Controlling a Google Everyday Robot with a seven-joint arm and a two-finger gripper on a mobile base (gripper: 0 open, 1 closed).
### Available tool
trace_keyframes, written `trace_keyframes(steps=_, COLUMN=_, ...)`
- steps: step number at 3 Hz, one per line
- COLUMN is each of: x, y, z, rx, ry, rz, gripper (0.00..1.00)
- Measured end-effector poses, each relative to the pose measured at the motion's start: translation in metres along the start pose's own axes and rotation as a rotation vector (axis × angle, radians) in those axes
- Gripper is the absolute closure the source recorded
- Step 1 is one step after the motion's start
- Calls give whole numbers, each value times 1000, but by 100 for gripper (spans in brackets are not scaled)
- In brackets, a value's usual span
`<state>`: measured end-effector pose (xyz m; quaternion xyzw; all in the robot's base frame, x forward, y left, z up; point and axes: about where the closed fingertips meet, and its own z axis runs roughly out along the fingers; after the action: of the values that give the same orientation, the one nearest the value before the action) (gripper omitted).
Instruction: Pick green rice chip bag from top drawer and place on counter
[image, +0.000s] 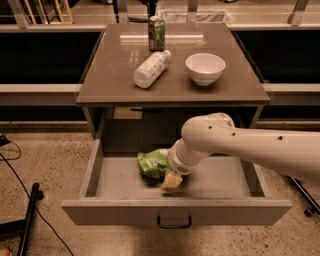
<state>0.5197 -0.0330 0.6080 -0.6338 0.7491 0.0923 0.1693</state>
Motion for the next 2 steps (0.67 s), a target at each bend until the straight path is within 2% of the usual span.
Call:
trace_keyframes(steps=1, x=-18, y=-12, z=4, rx=43, ry=-62, rz=-9, gripper=60)
trace_keyframes(steps=2, x=-35, y=-18, z=-15, rx=83, ry=-173, rz=-19, gripper=83)
